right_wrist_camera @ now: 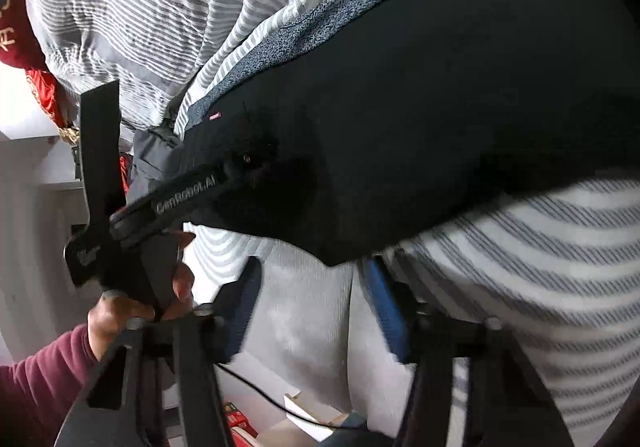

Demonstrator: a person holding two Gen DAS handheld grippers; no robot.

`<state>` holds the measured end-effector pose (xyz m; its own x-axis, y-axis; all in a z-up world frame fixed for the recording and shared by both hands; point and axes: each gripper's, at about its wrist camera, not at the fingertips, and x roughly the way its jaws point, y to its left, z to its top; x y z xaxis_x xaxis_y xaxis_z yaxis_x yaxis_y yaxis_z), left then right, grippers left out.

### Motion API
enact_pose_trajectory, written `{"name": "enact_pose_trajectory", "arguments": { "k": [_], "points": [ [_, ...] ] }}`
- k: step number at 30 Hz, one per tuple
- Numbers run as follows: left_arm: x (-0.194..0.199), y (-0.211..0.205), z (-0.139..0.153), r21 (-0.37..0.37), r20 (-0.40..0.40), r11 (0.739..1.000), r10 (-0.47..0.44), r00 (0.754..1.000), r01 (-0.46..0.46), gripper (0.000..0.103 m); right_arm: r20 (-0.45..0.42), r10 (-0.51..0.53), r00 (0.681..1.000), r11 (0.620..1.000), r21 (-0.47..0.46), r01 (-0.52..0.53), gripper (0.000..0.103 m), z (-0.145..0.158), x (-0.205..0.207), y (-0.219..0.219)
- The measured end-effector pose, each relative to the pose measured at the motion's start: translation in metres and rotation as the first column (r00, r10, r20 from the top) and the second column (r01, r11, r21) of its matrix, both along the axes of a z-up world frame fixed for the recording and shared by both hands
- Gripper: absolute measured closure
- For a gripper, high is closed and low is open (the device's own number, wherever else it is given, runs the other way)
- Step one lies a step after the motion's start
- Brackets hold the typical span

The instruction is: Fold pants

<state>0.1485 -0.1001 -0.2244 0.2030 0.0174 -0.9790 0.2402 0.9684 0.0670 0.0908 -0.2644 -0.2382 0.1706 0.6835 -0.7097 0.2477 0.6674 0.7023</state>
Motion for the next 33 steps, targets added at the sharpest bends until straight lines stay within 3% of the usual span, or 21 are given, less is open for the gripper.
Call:
{"name": "enact_pose_trajectory", "arguments": {
  "k": [1,2,3,4,8,12,20,25,33],
  "points": [
    [-0.001,-0.001,-0.002,0.002,0.006,1.000,-0.006,1.000,0.006,0.003,-0.002,-0.007,1.000,1.000,0.003,0.007,0.056,-0.002,0.003,0.001],
    [-0.003,-0.002,-0.004,0.005,0.010,1.000,-0.012,1.000,0.012,0.002,-0.011,-0.013,1.000,1.000,0.008,0.013,0.066,-0.006,0.006,0.002],
    [-0.003,-0.002,-0.006,0.011,0.011,1.000,-0.016,1.000,0.016,0.002,-0.021,-0.015,1.000,1.000,0.011,0.015,0.088,-0.008,0.006,0.002],
    [-0.006,-0.004,-0.008,0.015,0.012,1.000,-0.019,1.000,0.019,0.002,-0.037,-0.015,0.999,1.000,0.019,0.016,0.099,-0.010,0.007,0.002],
    [-0.013,-0.008,-0.012,0.026,0.010,0.999,-0.034,0.999,0.034,0.002,-0.007,0.014,1.000,1.000,0.003,-0.014,0.099,-0.001,0.001,0.008],
    [-0.020,-0.017,-0.020,0.083,0.025,0.994,-0.080,0.996,0.077,0.001,-0.057,-0.022,0.998,0.999,0.046,0.025,0.099,-0.015,-0.006,0.004],
    [-0.020,-0.017,-0.024,0.079,0.014,0.993,-0.084,0.996,0.083,0.001,-0.078,0.055,0.995,0.998,0.032,-0.053,0.095,0.003,-0.025,0.003],
    [-0.013,-0.019,-0.026,0.092,0.019,0.992,-0.085,0.996,0.083,0.001,0.028,-0.038,0.999,0.997,-0.059,0.039,0.095,0.042,-0.020,-0.040],
    [-0.009,-0.030,-0.018,0.094,-0.036,0.993,-0.072,0.997,0.075,0.002,0.013,-0.203,0.979,0.962,-0.187,0.202,0.094,0.028,0.001,-0.126]
  ]
}}
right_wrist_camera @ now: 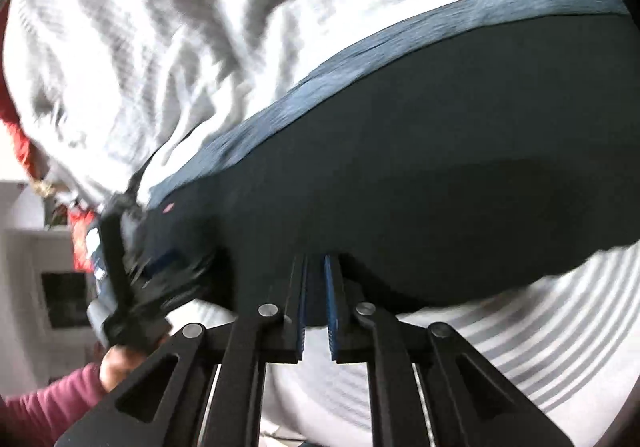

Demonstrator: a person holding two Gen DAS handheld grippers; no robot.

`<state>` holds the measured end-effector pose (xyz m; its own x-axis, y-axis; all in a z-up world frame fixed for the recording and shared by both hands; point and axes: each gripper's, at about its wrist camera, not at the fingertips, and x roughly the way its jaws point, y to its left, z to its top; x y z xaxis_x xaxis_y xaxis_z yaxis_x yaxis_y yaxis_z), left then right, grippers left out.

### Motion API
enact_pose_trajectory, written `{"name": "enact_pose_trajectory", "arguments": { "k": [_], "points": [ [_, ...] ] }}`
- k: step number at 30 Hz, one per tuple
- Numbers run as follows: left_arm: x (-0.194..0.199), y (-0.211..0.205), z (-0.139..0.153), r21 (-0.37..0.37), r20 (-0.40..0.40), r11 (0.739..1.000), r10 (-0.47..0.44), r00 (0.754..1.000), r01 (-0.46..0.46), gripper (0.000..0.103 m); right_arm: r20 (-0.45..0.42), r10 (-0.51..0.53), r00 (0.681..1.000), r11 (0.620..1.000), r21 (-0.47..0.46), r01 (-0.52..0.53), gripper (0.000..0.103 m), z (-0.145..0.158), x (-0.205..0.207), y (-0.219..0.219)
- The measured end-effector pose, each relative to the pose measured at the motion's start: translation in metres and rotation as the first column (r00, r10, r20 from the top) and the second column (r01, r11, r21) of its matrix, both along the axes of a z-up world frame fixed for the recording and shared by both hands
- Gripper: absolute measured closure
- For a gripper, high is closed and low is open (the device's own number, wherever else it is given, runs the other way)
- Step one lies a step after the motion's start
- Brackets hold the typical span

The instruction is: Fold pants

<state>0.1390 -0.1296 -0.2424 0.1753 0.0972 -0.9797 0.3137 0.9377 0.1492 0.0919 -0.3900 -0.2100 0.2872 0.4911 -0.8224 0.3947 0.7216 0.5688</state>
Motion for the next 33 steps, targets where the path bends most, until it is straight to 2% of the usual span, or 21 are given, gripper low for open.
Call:
{"name": "enact_pose_trajectory", "arguments": {
  "k": [2,4,6,8,11,18,23,27,30,33],
  "points": [
    [-0.003,-0.007,0.005,-0.003,-0.011,1.000,-0.010,1.000,0.010,0.002,-0.011,-0.055,0.998,0.998,-0.016,0.054,0.093,0.001,-0.006,-0.020],
    [-0.005,-0.017,0.012,-0.005,-0.011,1.000,-0.021,1.000,0.021,0.002,-0.009,-0.100,0.995,0.995,-0.009,0.100,0.079,0.006,-0.013,-0.039],
    [-0.005,-0.027,0.019,-0.013,-0.010,1.000,-0.026,1.000,0.026,0.002,0.008,-0.124,0.992,0.992,0.014,0.123,0.044,0.012,-0.019,-0.049],
    [-0.004,-0.038,0.025,-0.024,-0.010,0.999,-0.030,1.000,0.030,0.002,0.020,-0.126,0.992,0.992,0.021,0.125,0.037,0.019,-0.025,-0.056],
    [-0.003,-0.061,0.036,-0.046,-0.006,0.998,-0.044,0.999,0.043,0.002,0.018,-0.130,0.991,0.991,0.022,0.129,0.036,0.025,-0.037,-0.067],
    [-0.004,-0.128,0.057,-0.081,0.014,0.989,-0.119,0.993,0.120,0.002,0.020,-0.198,0.980,0.976,0.102,0.195,0.036,0.025,-0.068,-0.101],
    [-0.012,-0.188,0.071,-0.106,0.032,0.974,-0.199,0.980,0.201,0.002,0.057,-0.283,0.958,0.948,0.166,0.270,0.036,0.024,-0.096,-0.136],
    [-0.027,-0.237,0.080,-0.126,0.051,0.963,-0.232,0.971,0.237,0.002,0.074,-0.402,0.913,0.902,0.200,0.382,0.036,0.019,-0.122,-0.175],
    [-0.031,-0.279,0.079,-0.145,0.054,0.959,-0.239,0.969,0.244,0.002,0.070,-0.509,0.858,0.846,0.222,0.484,0.036,0.010,-0.143,-0.211],
    [-0.044,-0.313,0.075,-0.154,0.057,0.956,-0.245,0.968,0.251,0.002,0.075,-0.559,0.826,0.817,0.224,0.532,0.036,0.004,-0.155,-0.236]
  ]
}}
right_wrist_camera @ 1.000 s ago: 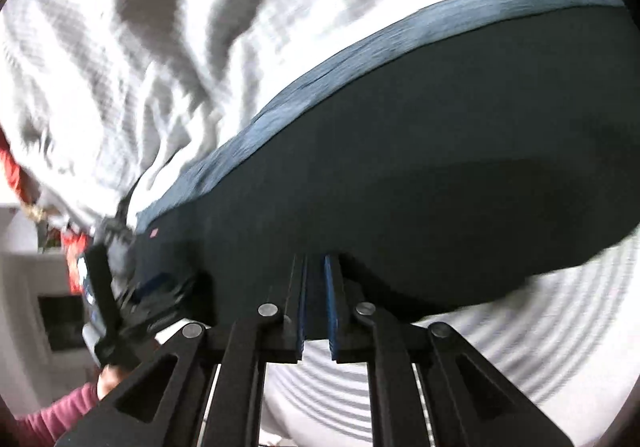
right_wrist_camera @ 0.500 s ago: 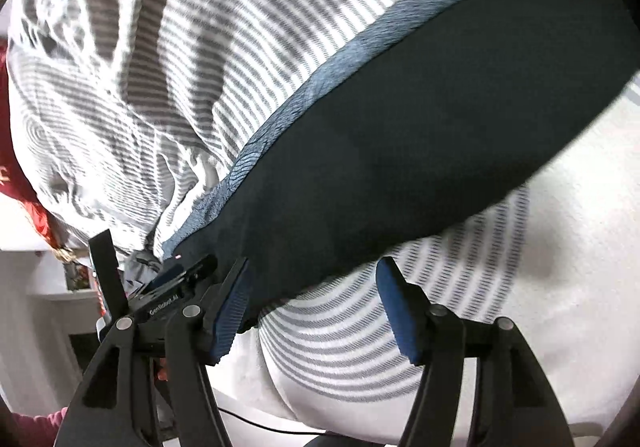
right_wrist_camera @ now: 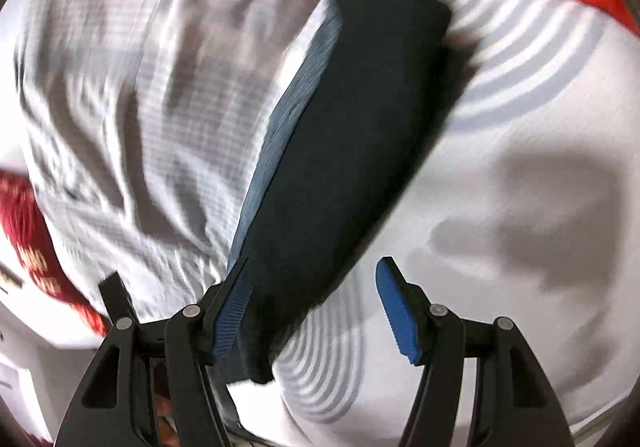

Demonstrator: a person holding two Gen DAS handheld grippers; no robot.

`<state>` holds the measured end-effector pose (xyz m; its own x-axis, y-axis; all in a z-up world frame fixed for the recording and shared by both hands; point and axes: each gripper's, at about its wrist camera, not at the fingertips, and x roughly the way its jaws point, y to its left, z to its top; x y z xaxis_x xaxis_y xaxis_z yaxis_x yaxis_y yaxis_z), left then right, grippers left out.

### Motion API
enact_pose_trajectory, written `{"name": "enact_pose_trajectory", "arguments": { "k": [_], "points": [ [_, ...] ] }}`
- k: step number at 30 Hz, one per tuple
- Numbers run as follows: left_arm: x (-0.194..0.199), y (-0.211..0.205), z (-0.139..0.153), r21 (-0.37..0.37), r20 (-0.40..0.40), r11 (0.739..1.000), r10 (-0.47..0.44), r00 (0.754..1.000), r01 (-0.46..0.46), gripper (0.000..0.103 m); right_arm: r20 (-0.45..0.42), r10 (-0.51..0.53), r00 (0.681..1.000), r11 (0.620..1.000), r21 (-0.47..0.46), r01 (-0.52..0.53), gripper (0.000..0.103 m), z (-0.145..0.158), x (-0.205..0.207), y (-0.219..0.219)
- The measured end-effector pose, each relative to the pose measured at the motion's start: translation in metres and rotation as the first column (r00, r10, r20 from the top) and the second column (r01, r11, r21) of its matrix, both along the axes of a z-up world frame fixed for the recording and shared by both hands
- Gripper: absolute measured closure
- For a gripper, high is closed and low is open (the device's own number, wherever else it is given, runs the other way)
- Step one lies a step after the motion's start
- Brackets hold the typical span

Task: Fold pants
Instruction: 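Grasp the trouser leg end with the right gripper and lift it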

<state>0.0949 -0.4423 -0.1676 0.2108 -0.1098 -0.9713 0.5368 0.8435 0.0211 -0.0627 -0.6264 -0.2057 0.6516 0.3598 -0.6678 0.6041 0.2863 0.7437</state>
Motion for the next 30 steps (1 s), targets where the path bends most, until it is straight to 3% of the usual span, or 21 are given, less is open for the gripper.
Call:
{"name": "enact_pose_trajectory", "arguments": {
  "k": [7,11,13,14,15,17,21,26,28,30],
  "points": [
    [-0.004,-0.052,-0.012,0.022,0.041,1.000,-0.020,0.999,0.019,0.002,0.020,-0.084,0.996,0.996,-0.004,0.084,0.036,-0.013,-0.012,-0.046],
    [0.006,-0.064,-0.018,0.070,0.065,0.998,0.001,0.998,-0.005,0.002,-0.007,-0.155,0.988,0.988,-0.018,0.154,0.036,-0.014,-0.024,-0.068],
    [0.012,-0.059,-0.027,0.102,0.080,0.995,0.007,0.997,-0.016,0.002,-0.036,-0.193,0.981,0.981,-0.029,0.192,0.039,-0.012,-0.028,-0.075],
    [0.014,-0.058,-0.030,0.118,0.080,0.993,0.012,0.997,-0.021,0.002,-0.060,-0.201,0.978,0.979,-0.055,0.198,0.049,-0.010,-0.033,-0.077],
    [0.015,-0.056,-0.032,0.123,0.076,0.992,0.016,0.997,-0.025,0.002,-0.079,-0.201,0.976,0.978,-0.081,0.194,0.061,-0.008,-0.035,-0.079],
    [0.016,-0.050,-0.034,0.143,0.070,0.989,0.020,0.997,-0.030,0.002,-0.132,-0.175,0.976,0.976,-0.154,0.154,0.068,-0.004,-0.036,-0.082],
    [0.009,-0.038,-0.035,0.174,0.067,0.984,0.014,0.998,-0.026,0.002,-0.168,-0.081,0.983,0.971,-0.237,0.039,0.069,-0.002,-0.015,-0.084],
    [0.002,-0.052,-0.035,0.154,0.065,0.988,-0.025,0.998,0.014,0.002,-0.202,0.023,0.979,0.940,-0.330,-0.090,0.072,0.006,0.023,-0.075],
    [-0.002,-0.063,-0.035,0.142,0.061,0.989,-0.046,0.997,0.037,0.002,-0.230,0.018,0.973,0.933,-0.346,-0.099,0.072,0.007,0.023,-0.073],
    [-0.006,-0.075,-0.036,0.130,0.055,0.990,-0.064,0.996,0.057,0.002,-0.235,-0.009,0.972,0.952,-0.301,-0.064,0.072,0.002,0.017,-0.076]
  ]
}}
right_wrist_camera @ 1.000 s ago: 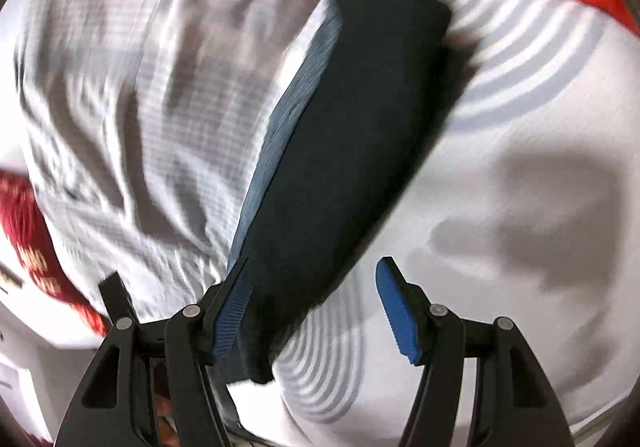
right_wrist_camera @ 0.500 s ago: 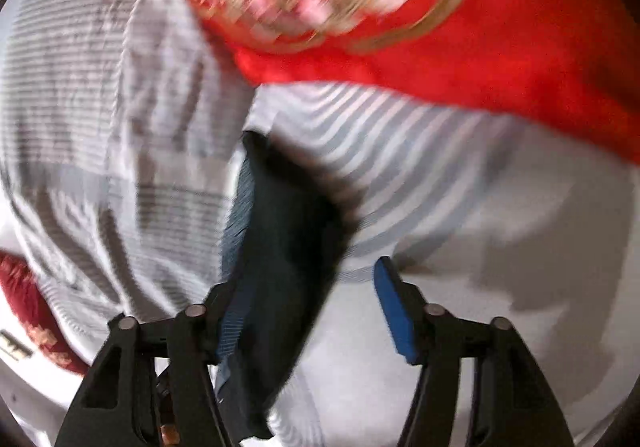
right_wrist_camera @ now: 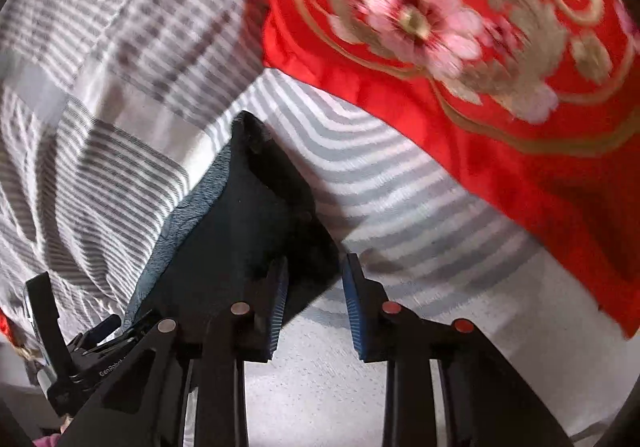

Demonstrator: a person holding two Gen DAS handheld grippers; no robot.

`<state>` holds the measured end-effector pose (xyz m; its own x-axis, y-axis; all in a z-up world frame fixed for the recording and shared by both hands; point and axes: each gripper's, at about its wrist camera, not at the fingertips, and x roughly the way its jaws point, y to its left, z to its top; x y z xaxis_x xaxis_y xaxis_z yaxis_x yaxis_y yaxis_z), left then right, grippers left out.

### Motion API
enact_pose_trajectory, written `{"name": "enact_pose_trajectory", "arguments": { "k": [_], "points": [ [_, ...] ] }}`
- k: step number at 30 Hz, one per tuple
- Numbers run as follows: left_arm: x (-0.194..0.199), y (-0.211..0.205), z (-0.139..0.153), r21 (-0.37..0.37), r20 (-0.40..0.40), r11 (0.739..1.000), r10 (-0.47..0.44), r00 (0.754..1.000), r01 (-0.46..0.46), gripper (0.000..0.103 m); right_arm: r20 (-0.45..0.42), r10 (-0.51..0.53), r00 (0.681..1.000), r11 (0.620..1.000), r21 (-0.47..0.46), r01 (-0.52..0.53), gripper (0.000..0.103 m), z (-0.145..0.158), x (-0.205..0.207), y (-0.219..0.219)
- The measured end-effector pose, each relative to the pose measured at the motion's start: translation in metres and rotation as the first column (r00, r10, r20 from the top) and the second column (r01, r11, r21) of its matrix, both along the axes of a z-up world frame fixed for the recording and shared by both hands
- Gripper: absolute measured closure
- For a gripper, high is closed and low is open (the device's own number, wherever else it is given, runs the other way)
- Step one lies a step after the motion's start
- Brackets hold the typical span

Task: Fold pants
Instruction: 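Grasp the trouser leg end with the right gripper and lift it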

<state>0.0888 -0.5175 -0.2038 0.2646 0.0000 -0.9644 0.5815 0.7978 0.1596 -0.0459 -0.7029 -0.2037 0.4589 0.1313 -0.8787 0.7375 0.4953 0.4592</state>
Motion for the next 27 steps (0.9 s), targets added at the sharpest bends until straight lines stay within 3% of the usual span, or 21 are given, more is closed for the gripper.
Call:
{"name": "enact_pose_trajectory", "arguments": {
  "k": [3,7,9,12,16,19,22,24,27],
  "points": [
    [-0.004,-0.009,-0.001,-0.008,0.001,1.000,-0.020,1.000,0.020,0.002,0.023,-0.058,0.998,0.996,0.066,0.056,0.072,-0.006,-0.011,-0.006],
    [-0.009,-0.014,-0.005,0.012,-0.004,0.999,-0.043,0.999,0.043,0.002,0.081,-0.018,0.997,0.996,0.088,0.010,0.073,-0.004,0.006,-0.004],
    [-0.008,-0.012,-0.005,0.019,-0.003,0.999,-0.042,0.999,0.042,0.002,0.080,-0.010,0.997,0.989,0.148,-0.002,0.095,-0.012,0.015,-0.003],
    [-0.003,-0.005,-0.002,0.034,0.013,0.999,-0.040,0.999,0.040,0.002,0.113,-0.066,0.991,0.984,0.169,0.047,0.095,-0.002,0.014,-0.008],
    [0.002,0.011,-0.013,0.061,0.013,0.997,-0.038,0.999,0.037,0.002,0.118,0.003,0.993,0.999,0.050,-0.009,0.096,0.028,0.013,0.000],
    [0.003,0.027,-0.022,0.038,-0.001,0.999,-0.020,1.000,0.020,0.001,0.053,-0.044,0.998,0.992,0.123,0.037,0.096,0.000,0.001,-0.006],
    [0.005,0.035,-0.024,0.015,-0.004,1.000,-0.005,1.000,0.005,0.001,0.067,-0.155,0.986,0.959,0.249,0.134,0.094,-0.021,-0.019,-0.016],
    [0.008,0.038,-0.024,0.009,-0.015,1.000,-0.009,1.000,0.009,0.001,0.039,-0.165,0.986,0.972,0.177,0.156,0.079,-0.005,-0.027,-0.016],
    [0.010,0.042,-0.023,0.013,-0.018,1.000,-0.013,1.000,0.013,0.001,0.060,-0.155,0.986,0.977,0.157,0.144,0.069,0.014,-0.036,-0.012]
  ]
}}
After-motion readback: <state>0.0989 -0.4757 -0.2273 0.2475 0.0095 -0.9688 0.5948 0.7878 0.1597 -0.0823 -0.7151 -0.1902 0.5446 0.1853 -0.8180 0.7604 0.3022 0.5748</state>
